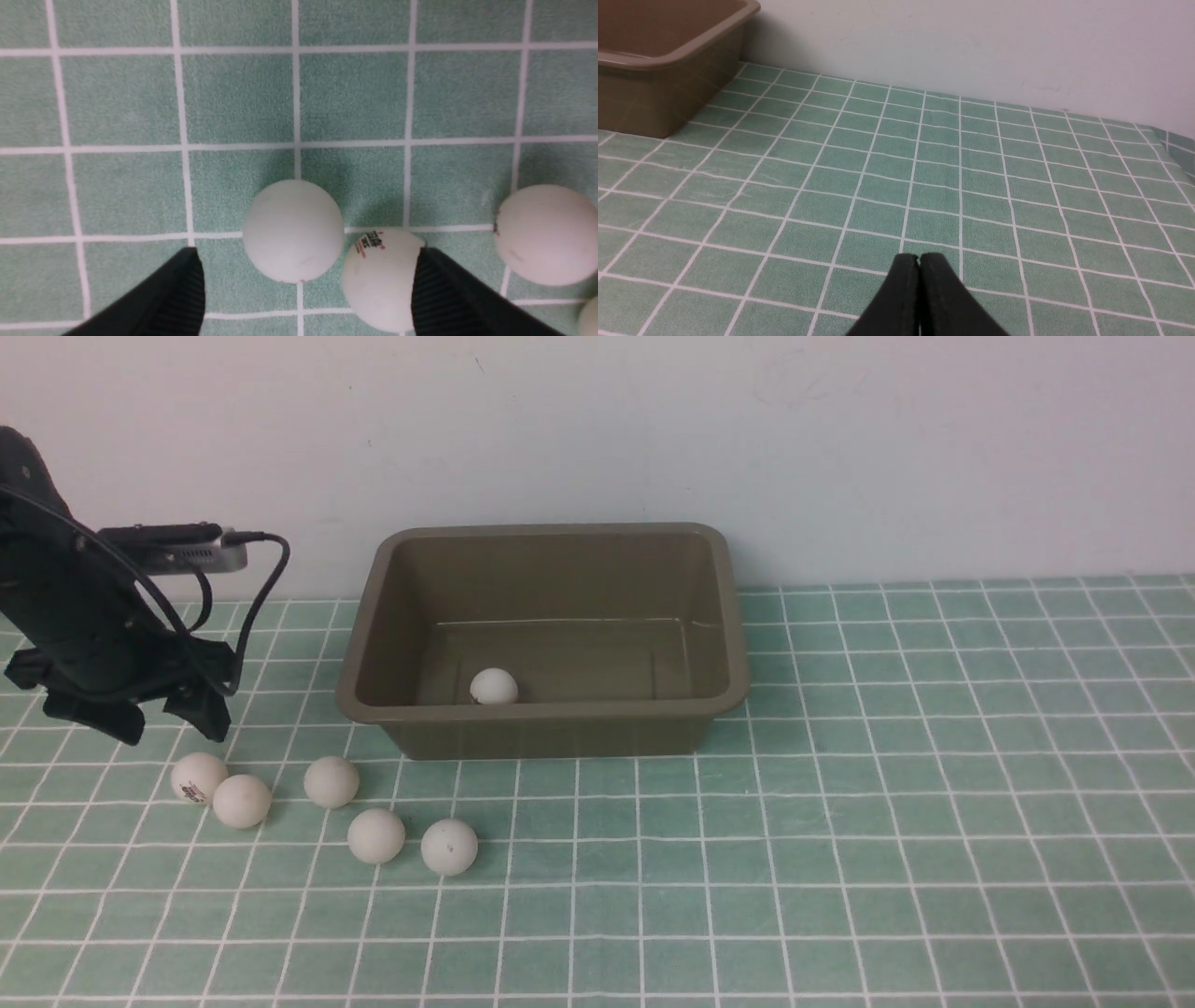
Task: Put the table tennis balls in the box on the green coffee tablecloth.
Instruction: 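Reach for and grasp a ping pong ball on the table beside the basket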
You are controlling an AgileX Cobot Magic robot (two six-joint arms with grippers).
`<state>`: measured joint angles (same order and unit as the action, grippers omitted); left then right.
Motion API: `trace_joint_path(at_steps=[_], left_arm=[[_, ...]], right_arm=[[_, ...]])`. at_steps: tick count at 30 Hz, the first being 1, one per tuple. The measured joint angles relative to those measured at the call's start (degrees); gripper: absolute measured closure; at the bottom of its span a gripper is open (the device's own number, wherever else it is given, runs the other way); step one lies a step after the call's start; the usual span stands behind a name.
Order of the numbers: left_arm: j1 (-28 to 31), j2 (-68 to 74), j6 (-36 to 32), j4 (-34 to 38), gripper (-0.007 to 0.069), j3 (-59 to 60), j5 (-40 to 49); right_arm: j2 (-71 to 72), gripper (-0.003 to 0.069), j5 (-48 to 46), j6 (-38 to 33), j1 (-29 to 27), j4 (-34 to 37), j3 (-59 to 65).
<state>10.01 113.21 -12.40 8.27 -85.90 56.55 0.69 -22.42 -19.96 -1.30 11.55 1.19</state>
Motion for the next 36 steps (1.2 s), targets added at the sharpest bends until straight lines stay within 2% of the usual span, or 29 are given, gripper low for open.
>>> trace_joint_path(at_steps=[29, 36], left_arm=[[0.0, 6.5, 0.0, 0.1, 0.0095, 0.0, -2.0], [0.0, 6.8, 0.0, 0.1, 0.0222, 0.0, -3.1]], right_arm=[[0.0, 0.0676, 0.0, 0.0, 0.0, 0.0, 0.0], [0.0, 0.0676, 0.0, 0.0, 0.0, 0.0, 0.0]])
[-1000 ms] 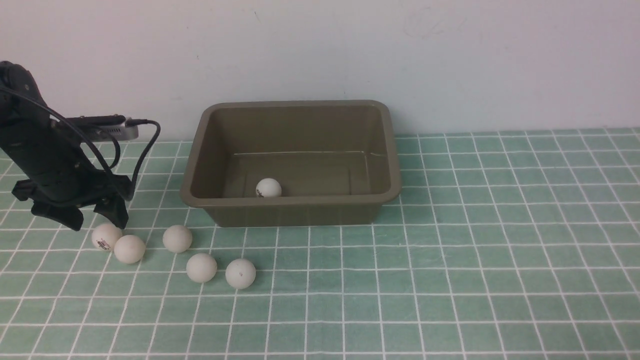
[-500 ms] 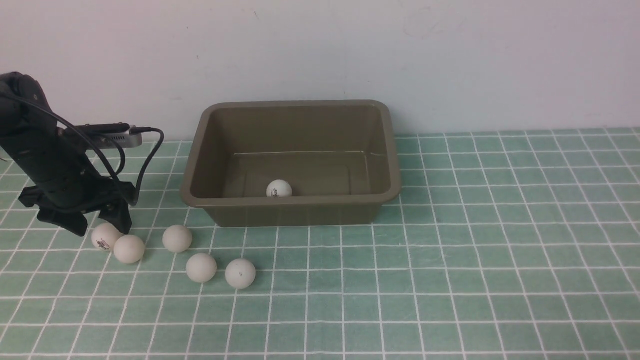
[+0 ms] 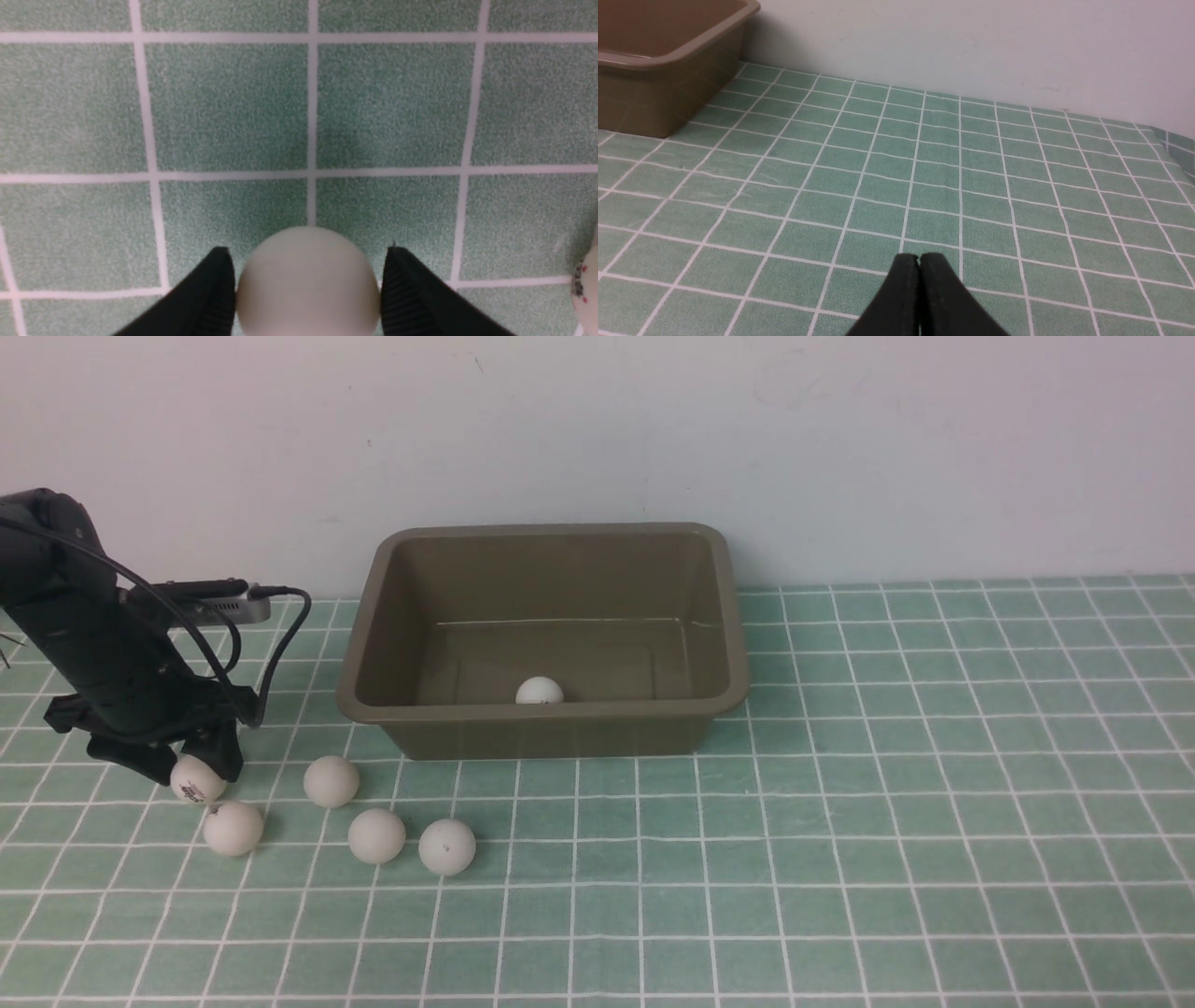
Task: Put the table tennis balls in the box on the green coffee tablecloth.
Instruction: 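Reach for and grasp a ping pong ball on the table beside the basket, then drop the ball into the bin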
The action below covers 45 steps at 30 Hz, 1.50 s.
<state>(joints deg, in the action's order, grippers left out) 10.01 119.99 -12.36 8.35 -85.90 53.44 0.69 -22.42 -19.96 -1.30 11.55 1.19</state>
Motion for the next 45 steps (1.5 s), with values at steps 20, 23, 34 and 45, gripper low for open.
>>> trace_joint_path(at_steps=[20, 23, 34, 45], left_arm=[[-4.4, -7.8, 0.0, 2.6, 0.0275, -9.7, 7.5], [-9.2, -8.4, 0.0, 3.3, 0.0275, -13.5, 7.7], [-26.6, -1.5, -0.4, -5.3, 0.0275, -17.1, -1.0], [-27.1, -0.3, -2.1, -9.4, 0.0091, -19.6, 6.4]], right_arm=[[0.0, 0.0676, 0.0, 0.0, 0.0, 0.0, 0.0], [0.0, 0.0676, 0.0, 0.0, 0.0, 0.0, 0.0], [0.0, 0.0676, 0.0, 0.0, 0.0, 0.0, 0.0], [0.0, 0.0676, 0.0, 0.0, 0.0, 0.0, 0.0]])
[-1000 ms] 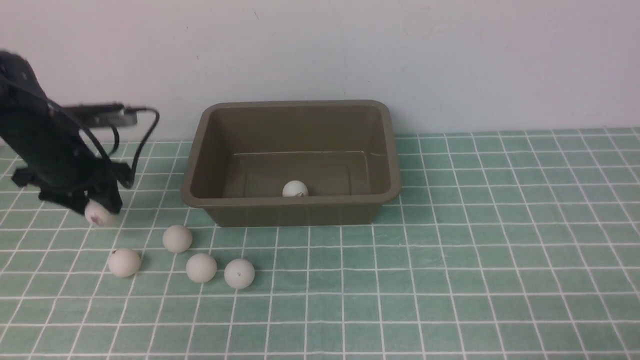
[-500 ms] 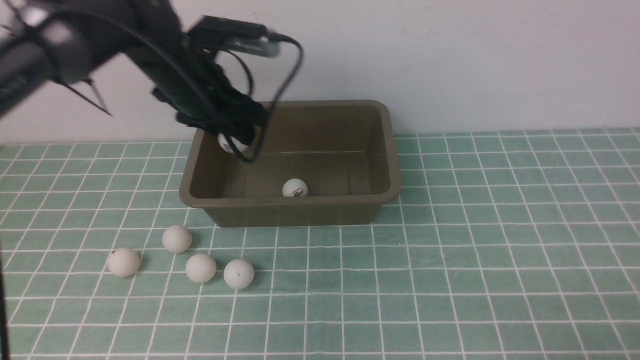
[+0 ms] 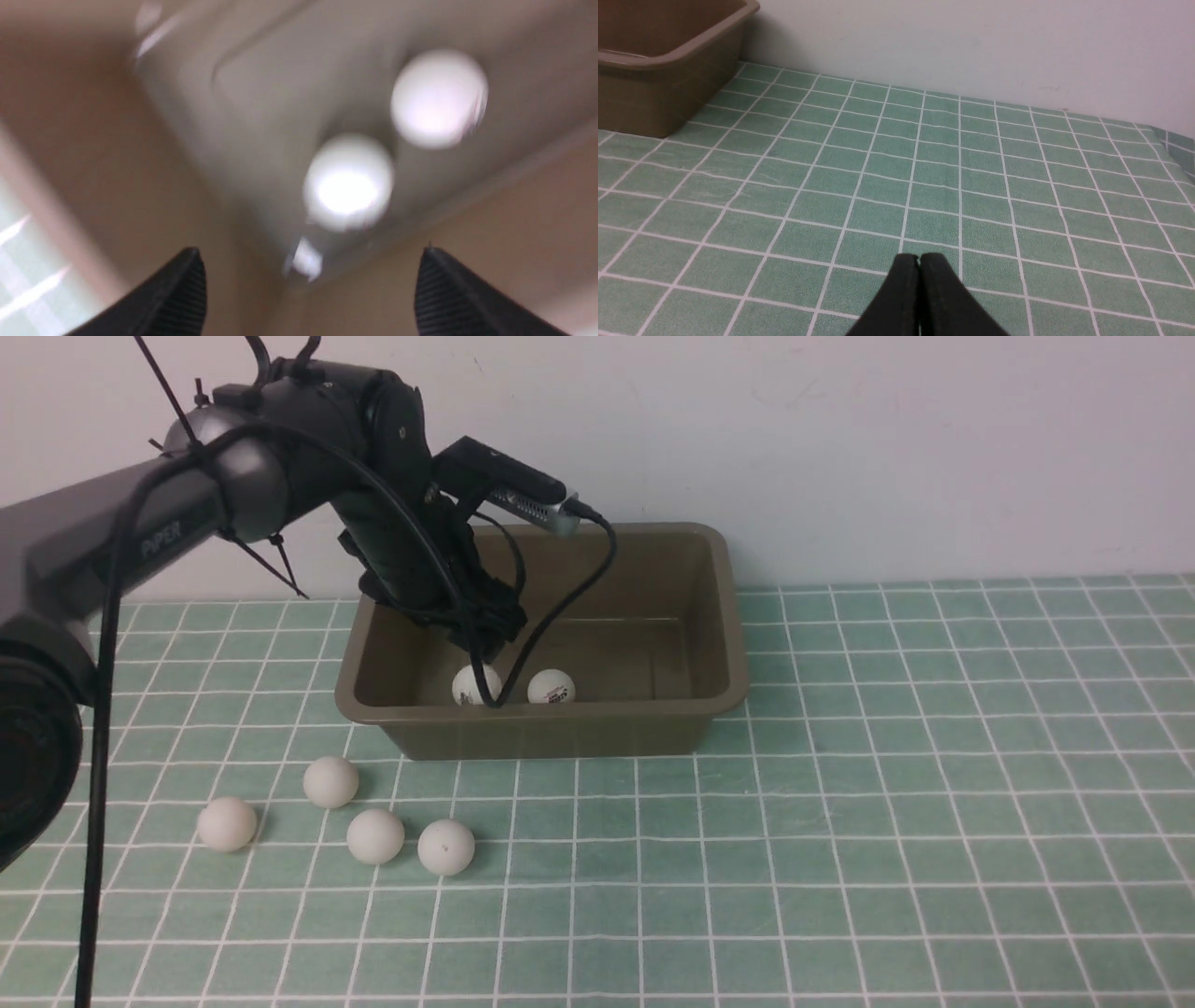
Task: Put the table tennis balls in the box on the green coffee tablecloth.
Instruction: 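Drop the ball into the bin, then reach for and grasp a ping pong ball on the table beside the basket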
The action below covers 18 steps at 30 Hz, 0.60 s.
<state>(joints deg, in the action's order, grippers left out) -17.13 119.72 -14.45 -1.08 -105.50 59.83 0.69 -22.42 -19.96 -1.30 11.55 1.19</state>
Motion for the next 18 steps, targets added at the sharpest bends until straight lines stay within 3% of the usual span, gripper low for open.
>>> trace_joint_path(at_steps=[2, 8, 18], left_arm=[[0.0, -1.9, 0.0, -3.2, 0.0083, -3.6, 8.1], [4.1, -10.6, 1.5, -0.8, 0.0083, -3.6, 10.5], [14.0, -22.2, 2.1, 1.7, 0.0083, 18.4, 10.6]], right_arm=[[0.0, 0.0676, 0.0, 0.0, 0.0, 0.0, 0.0], [0.0, 0.0676, 0.0, 0.0, 0.0, 0.0, 0.0], [0.0, 0.0676, 0.0, 0.0, 0.0, 0.0, 0.0]])
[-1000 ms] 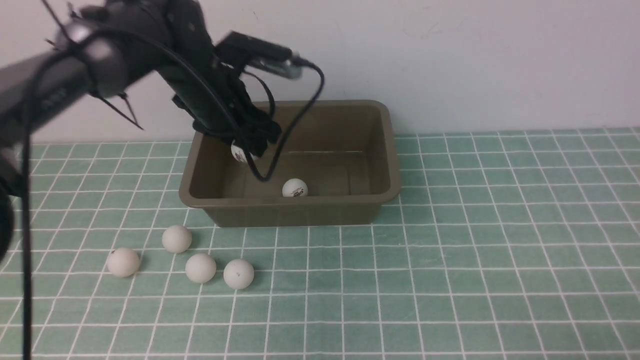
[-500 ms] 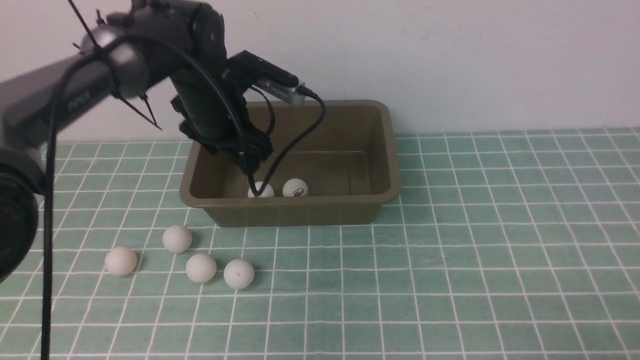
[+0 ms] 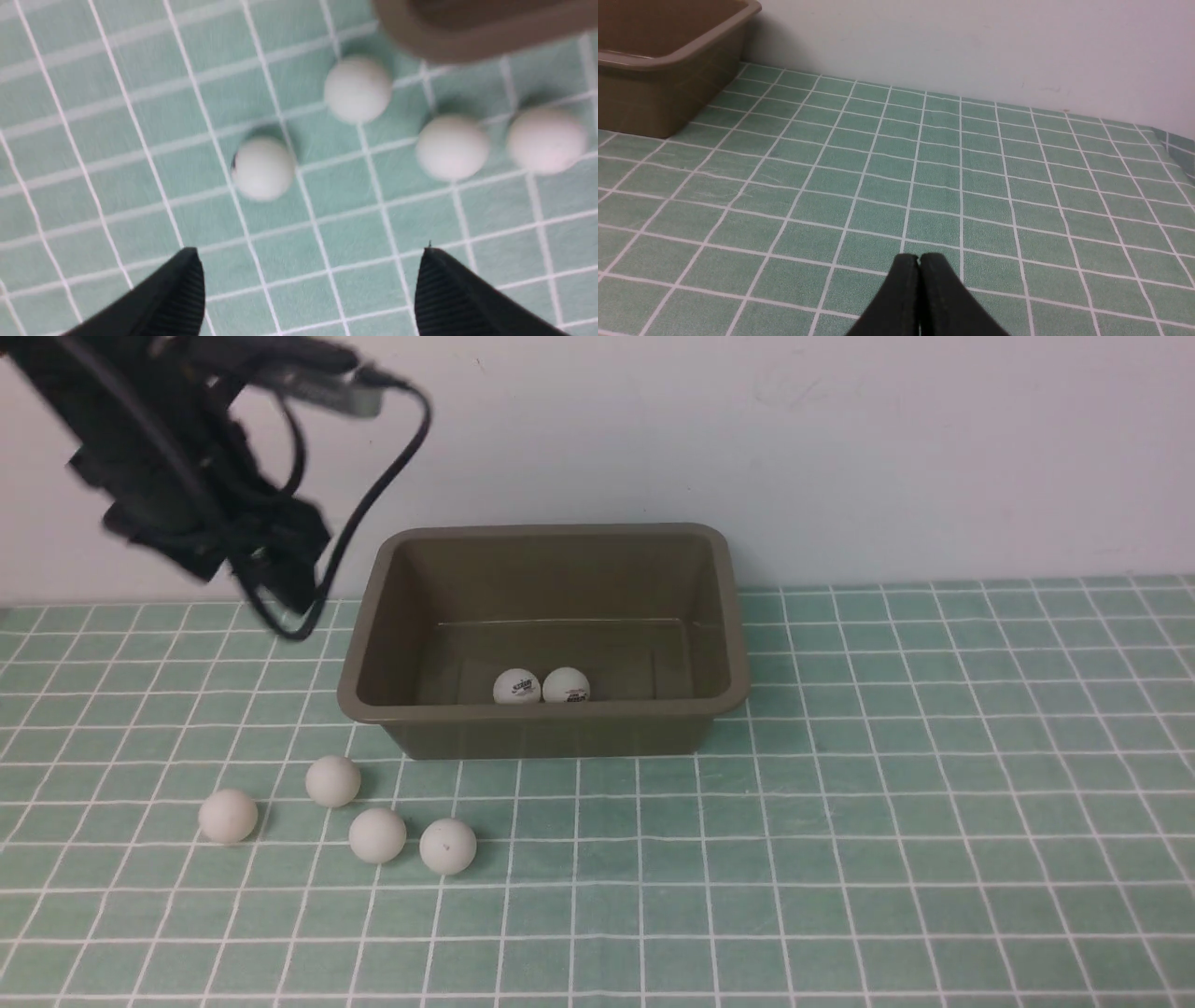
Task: Put the table tennis balls in the box on the green coffee tablecloth.
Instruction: 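Reach for and grasp a ping pong ball on the table beside the basket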
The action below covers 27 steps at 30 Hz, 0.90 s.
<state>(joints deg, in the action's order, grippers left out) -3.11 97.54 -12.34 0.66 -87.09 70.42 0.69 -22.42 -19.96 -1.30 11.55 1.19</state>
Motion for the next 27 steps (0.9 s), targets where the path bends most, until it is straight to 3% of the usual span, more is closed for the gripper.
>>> trace_joint_path(at_steps=[13, 27], left_arm=[[1.7, 1.5, 0.0, -3.3, 0.0083, 17.9, -20.8], [2.6, 10.3, 0.0, -4.5, 0.0083, 18.2, -26.8]], right_arm=[[0.0, 0.0676, 0.0, 0.0, 0.0, 0.0, 0.0], [0.0, 0.0676, 0.0, 0.0, 0.0, 0.0, 0.0]])
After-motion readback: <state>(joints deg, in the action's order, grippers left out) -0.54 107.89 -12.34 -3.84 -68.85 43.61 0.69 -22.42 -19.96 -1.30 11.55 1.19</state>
